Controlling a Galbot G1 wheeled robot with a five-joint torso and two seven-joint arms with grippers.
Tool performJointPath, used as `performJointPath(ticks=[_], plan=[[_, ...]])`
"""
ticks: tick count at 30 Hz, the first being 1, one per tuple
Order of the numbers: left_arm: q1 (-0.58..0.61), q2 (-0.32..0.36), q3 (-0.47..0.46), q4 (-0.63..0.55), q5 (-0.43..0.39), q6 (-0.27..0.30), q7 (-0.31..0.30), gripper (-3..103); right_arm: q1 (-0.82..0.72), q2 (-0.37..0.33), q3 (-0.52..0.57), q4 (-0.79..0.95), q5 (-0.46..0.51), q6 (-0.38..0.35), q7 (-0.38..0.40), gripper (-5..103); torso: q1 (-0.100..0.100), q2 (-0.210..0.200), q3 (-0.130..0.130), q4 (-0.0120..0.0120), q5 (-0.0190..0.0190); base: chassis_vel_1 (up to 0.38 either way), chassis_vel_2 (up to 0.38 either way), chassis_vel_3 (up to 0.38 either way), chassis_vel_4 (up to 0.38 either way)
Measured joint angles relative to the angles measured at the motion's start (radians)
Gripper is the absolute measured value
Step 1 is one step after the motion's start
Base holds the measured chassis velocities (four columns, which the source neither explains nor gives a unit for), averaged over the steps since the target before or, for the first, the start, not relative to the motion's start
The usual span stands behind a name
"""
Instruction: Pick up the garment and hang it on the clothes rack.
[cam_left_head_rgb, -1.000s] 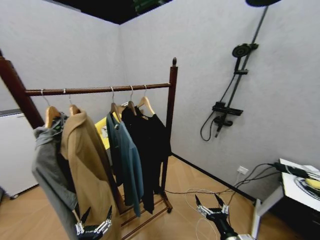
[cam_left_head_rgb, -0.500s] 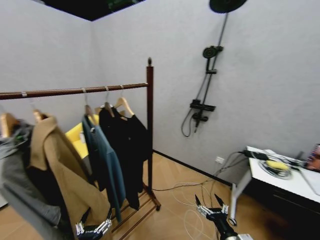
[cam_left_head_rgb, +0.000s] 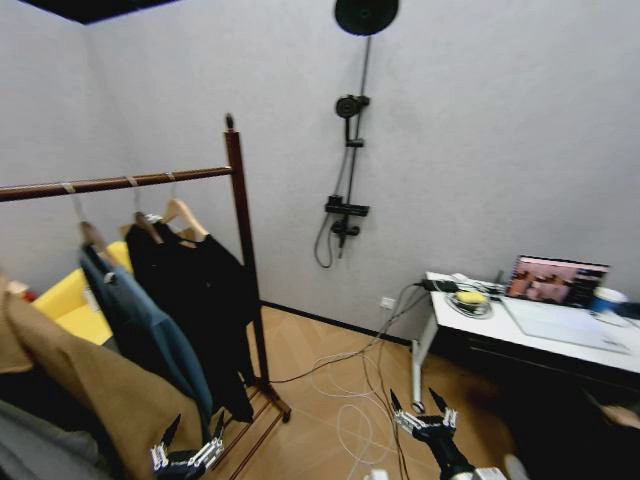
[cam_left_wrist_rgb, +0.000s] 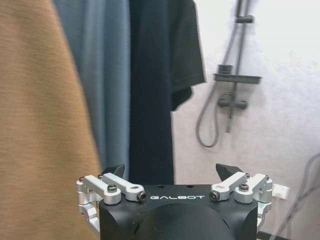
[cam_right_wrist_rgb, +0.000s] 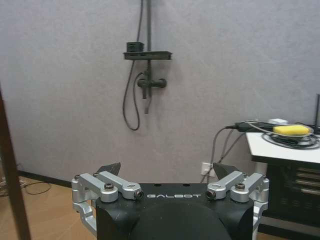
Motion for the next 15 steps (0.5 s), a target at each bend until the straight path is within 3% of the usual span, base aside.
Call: performJointPath(ticks=[8, 15], plan=[[0.0, 0.0, 0.0, 0.0, 0.0, 0.0, 0.0, 100, 0.0, 0.0, 0.0, 0.0, 0.0, 0.0, 0.0, 100, 0.0, 0.0, 0.0, -0.0003, 0.0001, -0.121, -0.124, -0.118, -0.132], [0.0, 0.0, 0.0, 0.0, 0.0, 0.0, 0.0, 100, 0.0, 0.0, 0.0, 0.0, 0.0, 0.0, 0.0, 100, 0.0, 0.0, 0.0, 0.0004, 0.0, -0.039, -0.11, -0.044, 0.04]])
